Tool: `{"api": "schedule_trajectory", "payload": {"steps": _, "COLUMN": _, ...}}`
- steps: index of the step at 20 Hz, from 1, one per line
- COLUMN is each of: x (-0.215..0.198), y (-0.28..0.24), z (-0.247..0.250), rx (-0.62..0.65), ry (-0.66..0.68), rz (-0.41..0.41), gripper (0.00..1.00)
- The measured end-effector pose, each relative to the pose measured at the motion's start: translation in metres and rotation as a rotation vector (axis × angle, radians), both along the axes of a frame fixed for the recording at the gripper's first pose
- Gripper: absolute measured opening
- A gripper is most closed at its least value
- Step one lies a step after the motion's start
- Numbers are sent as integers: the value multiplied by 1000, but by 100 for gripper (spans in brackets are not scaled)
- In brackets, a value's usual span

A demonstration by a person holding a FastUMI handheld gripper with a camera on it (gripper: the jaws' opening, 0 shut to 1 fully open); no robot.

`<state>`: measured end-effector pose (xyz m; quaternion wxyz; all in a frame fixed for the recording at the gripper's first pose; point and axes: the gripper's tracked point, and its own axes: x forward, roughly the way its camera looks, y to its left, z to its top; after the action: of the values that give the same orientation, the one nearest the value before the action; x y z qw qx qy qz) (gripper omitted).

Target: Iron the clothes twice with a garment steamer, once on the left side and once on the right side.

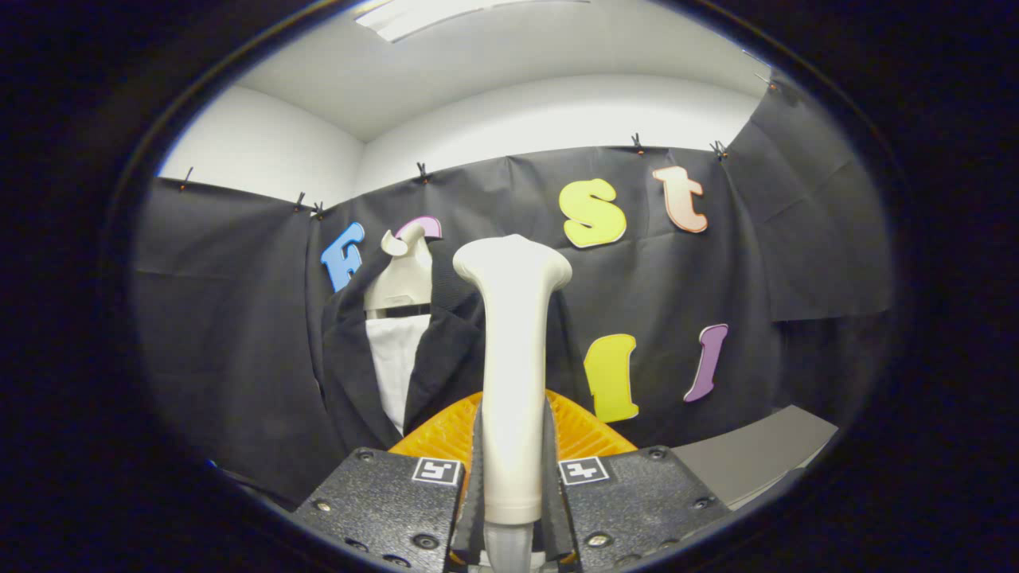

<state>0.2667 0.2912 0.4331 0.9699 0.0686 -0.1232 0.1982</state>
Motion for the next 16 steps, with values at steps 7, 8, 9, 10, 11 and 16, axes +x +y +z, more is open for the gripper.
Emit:
{"api": "schedule_trajectory", "payload": {"steps": 7, "x": 19, "y": 22, "z": -10, "rx": -32, "ry": 39, "rz": -9, "gripper": 32}}
{"api": "schedule_trajectory", "payload": {"steps": 8, "x": 21, "y": 21, "z": -12, "rx": -41, "ry": 45, "rz": -11, "gripper": 32}}
{"api": "schedule_trajectory", "payload": {"steps": 9, "x": 21, "y": 22, "z": -16, "rx": -45, "ry": 51, "rz": -10, "gripper": 32}}
{"api": "schedule_trajectory", "payload": {"steps": 10, "x": 21, "y": 23, "z": -21, "rx": -52, "ry": 56, "rz": -7, "gripper": 32}}
{"api": "schedule_trajectory", "payload": {"steps": 11, "x": 20, "y": 24, "z": -25, "rx": -58, "ry": 58, "rz": -7, "gripper": 32}}
{"api": "schedule_trajectory", "payload": {"steps": 16, "x": 19, "y": 25, "z": -35, "rx": -86, "ry": 85, "rz": -10, "gripper": 32}}
